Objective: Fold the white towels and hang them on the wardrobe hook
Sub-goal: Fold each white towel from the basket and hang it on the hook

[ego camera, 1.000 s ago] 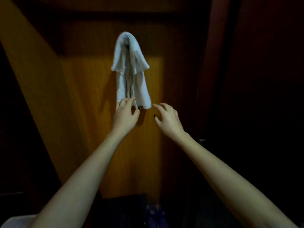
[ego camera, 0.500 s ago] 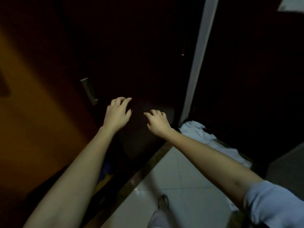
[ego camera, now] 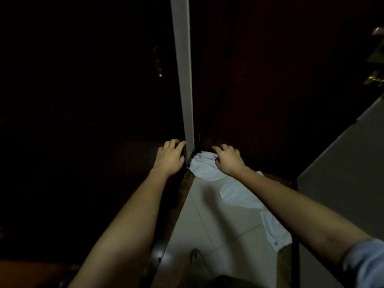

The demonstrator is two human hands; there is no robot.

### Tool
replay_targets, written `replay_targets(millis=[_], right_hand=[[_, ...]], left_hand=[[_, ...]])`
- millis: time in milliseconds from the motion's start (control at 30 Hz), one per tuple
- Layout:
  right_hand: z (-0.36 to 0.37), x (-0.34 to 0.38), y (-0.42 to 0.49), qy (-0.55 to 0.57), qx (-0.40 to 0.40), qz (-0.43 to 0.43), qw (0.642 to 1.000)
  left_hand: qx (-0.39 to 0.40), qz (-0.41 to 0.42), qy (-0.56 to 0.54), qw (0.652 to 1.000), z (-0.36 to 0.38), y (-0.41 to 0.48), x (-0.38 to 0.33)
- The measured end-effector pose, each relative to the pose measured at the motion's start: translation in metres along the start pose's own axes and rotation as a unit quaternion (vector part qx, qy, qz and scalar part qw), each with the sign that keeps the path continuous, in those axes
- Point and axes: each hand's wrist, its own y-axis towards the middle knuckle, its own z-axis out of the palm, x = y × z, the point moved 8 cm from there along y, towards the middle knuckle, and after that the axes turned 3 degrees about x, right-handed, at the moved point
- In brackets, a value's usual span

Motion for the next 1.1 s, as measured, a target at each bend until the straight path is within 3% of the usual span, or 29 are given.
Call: replay_targets(millis=[267,400,633,833,1100], right_hand=[[0.039,-0.091,0.080,0.032,0.050,0.114,0.992],[0.085,-0.133,0.111,0.065,0.091,0.145,0.983],[0.173,-0.209,0.217,0.074,0.147,0.160,0.973],[0.300,-0.283,0.352,0.131,0.101,0.179,0.970],[0.538,-0.368,0.456,0.118,0.121,0.183,0.968]], left_hand=[[0.059,0.083,-0.013,0.995,0.061,0.133,-0.028],[0.122,0.108,-0.075,0.984,0.122,0.193,-0.038],[0.165,0.111,-0.082,0.977,0.243,0.309,-0.041],[0.137,0.135,-0.060,0.980,0.407,0.430,-0.038],[0.120,0.198,-0.050,0.972,0.657,0.535,-0.014]])
